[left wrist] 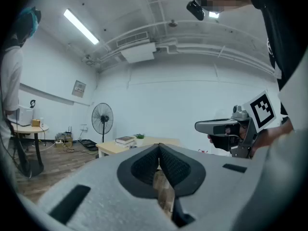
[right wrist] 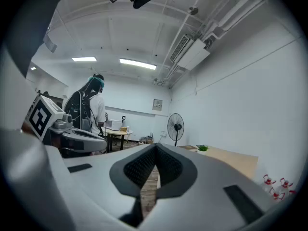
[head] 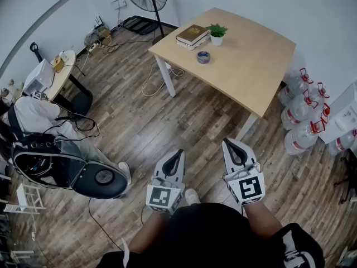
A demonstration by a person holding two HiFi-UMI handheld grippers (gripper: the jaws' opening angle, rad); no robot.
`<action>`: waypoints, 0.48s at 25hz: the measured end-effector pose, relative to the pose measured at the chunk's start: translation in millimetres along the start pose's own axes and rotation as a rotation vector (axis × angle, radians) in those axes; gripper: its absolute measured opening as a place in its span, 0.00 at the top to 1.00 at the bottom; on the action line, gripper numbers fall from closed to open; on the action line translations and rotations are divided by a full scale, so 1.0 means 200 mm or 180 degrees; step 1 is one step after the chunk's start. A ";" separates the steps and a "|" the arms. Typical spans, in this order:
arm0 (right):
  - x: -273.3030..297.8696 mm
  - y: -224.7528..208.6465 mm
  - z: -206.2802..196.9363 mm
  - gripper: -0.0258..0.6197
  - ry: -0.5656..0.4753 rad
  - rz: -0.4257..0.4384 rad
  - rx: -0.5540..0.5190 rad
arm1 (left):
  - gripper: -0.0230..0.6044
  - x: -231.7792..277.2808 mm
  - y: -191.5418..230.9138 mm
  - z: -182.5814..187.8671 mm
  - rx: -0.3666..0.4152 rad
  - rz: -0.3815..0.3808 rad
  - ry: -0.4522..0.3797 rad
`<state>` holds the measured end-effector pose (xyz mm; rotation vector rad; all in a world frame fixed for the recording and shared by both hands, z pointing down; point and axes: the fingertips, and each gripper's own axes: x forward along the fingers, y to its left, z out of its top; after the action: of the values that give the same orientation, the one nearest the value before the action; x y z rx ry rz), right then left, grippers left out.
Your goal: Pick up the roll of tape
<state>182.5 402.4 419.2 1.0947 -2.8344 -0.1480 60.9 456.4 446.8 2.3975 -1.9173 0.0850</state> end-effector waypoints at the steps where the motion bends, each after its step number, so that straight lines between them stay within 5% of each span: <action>1: 0.00 0.01 0.00 0.97 0.0002 -0.0004 -0.0001 | 0.96 -0.01 0.01 -0.01 -0.0019 -0.0001 -0.0001; 12: 0.13 0.12 0.09 0.97 -0.0190 -0.0080 0.0032 | 0.96 -0.04 0.19 -0.02 -0.0002 -0.0137 -0.0060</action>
<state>144.9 403.1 406.9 1.1473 -2.8776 -0.1717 21.5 456.1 450.5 2.4465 -1.8719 0.0597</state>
